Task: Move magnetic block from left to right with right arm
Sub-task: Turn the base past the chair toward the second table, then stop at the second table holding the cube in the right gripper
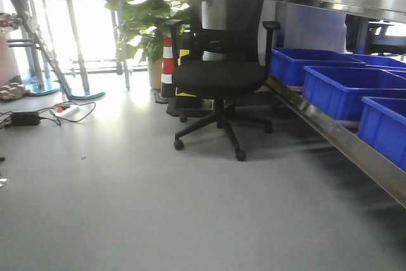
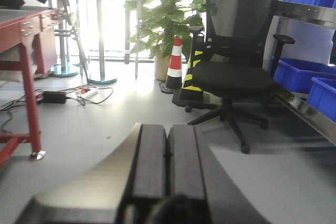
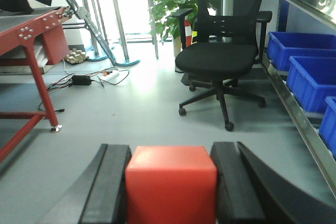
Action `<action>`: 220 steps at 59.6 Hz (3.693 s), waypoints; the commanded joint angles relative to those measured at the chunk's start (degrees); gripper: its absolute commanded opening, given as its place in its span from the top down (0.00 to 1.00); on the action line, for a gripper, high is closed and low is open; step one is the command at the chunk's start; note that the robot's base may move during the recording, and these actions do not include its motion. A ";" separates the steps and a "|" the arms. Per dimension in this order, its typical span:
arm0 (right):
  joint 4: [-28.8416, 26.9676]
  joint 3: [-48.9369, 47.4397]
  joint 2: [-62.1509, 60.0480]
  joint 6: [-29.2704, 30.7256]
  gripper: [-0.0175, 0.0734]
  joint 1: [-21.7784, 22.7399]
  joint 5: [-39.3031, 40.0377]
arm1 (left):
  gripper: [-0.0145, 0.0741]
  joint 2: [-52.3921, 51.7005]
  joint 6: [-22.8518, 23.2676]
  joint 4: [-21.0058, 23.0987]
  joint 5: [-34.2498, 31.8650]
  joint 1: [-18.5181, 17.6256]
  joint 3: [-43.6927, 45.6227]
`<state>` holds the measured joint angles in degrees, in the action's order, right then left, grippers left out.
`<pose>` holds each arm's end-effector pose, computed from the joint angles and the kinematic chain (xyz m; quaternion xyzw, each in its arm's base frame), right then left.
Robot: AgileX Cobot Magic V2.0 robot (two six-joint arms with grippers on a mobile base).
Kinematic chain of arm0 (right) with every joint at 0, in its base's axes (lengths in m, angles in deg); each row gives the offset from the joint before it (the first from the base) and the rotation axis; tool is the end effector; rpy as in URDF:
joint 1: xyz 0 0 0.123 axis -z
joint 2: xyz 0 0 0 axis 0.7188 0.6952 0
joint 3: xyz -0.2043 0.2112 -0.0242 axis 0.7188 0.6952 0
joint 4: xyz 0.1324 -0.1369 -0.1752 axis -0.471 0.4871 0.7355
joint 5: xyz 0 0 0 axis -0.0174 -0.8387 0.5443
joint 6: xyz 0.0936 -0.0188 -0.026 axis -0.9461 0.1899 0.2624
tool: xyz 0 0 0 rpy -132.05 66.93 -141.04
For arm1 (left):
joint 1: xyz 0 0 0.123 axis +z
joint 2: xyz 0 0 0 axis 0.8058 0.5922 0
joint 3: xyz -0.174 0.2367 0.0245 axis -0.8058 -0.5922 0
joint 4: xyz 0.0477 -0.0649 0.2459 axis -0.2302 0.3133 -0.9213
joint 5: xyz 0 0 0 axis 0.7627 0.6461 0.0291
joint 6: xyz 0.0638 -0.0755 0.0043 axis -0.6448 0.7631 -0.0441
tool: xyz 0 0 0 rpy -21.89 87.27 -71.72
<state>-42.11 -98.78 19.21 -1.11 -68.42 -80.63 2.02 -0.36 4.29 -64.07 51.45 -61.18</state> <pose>0.0223 -0.0037 0.3441 -0.0466 0.7347 0.1398 0.6622 0.0618 -0.0024 0.2025 -0.0005 0.6862 -0.0290 0.7269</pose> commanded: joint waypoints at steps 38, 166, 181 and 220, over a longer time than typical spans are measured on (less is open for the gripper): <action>1.03 -1.47 0.99 0.56 0.71 0.29 5.38 | 0.97 -0.82 0.38 0.00 -5.36 -1.75 -0.53; 1.03 -1.47 1.05 0.56 0.71 0.29 5.34 | 0.97 -0.61 0.38 0.00 -5.36 -1.75 -0.53; 1.03 -1.47 1.05 0.56 0.71 0.29 5.34 | 0.97 -0.61 0.38 0.00 -5.36 -1.75 -0.53; 1.03 -1.47 1.05 0.56 0.71 0.29 5.34 | 0.97 -0.61 0.38 0.00 -5.36 -1.75 -0.53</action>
<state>-42.11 -98.78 19.21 -1.11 -68.42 -80.63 2.02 -0.36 4.29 -64.07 49.95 -61.18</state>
